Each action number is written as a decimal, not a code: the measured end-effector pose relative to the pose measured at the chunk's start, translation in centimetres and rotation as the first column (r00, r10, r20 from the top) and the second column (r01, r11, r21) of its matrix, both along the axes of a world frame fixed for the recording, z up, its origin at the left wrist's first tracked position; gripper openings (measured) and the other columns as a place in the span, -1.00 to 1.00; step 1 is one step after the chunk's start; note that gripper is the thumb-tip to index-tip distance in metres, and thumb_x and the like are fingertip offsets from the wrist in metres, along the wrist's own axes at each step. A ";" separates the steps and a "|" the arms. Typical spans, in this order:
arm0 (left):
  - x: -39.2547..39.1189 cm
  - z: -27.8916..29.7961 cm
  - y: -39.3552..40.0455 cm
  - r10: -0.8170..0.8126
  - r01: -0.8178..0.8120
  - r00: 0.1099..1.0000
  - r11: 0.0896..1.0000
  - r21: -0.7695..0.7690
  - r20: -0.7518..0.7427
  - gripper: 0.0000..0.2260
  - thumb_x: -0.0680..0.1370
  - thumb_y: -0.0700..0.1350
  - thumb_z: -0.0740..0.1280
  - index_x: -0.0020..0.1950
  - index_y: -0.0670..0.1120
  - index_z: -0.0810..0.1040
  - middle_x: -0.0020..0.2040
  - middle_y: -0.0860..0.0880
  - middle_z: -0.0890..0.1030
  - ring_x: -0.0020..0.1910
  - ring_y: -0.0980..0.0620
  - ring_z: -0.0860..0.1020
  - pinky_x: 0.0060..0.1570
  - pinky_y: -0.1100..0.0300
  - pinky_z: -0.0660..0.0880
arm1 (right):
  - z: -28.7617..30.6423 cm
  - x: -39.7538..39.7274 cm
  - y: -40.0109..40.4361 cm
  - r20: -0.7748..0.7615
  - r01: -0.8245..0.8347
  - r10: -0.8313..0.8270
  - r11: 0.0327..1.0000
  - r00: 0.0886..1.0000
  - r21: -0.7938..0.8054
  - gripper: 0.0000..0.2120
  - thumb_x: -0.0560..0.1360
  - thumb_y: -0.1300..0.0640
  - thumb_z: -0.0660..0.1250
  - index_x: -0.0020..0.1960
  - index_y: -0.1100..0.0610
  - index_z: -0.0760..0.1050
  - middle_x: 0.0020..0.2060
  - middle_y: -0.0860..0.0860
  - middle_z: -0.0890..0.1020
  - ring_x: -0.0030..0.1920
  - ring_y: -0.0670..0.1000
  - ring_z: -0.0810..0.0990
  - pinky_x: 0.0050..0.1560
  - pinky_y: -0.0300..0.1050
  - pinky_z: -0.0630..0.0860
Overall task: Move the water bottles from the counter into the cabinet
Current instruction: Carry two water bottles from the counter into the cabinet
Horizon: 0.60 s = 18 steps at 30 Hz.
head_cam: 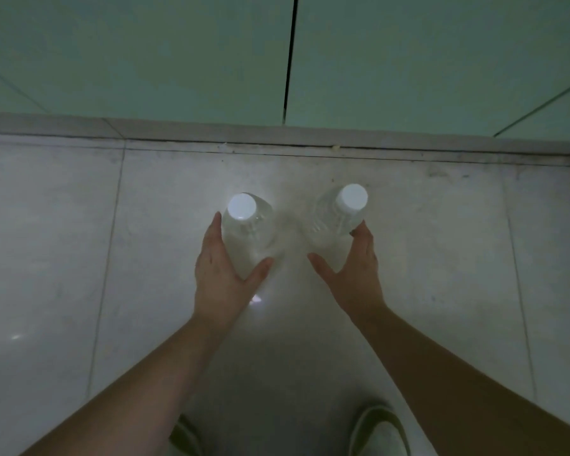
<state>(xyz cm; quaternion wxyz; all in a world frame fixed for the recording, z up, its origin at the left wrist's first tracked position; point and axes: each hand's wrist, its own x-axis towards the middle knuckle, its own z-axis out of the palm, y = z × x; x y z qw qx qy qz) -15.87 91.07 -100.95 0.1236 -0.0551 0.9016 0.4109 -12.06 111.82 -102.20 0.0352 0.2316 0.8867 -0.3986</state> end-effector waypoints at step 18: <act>3.5 11.0 -3.3 0.004 0.003 0.974 1.000 -0.029 0.228 -0.54 0.34 0.06 0.54 0.16 -0.05 0.53 0.05 -0.09 0.65 0.03 -0.13 0.62 -0.02 0.02 0.55 | 12.1 4.5 1.1 0.232 -0.122 0.132 0.991 0.964 -0.057 -0.63 0.32 -0.01 0.56 -0.06 -0.14 0.38 -0.20 -0.13 0.54 -0.20 -0.09 0.55 -0.25 -0.41 0.33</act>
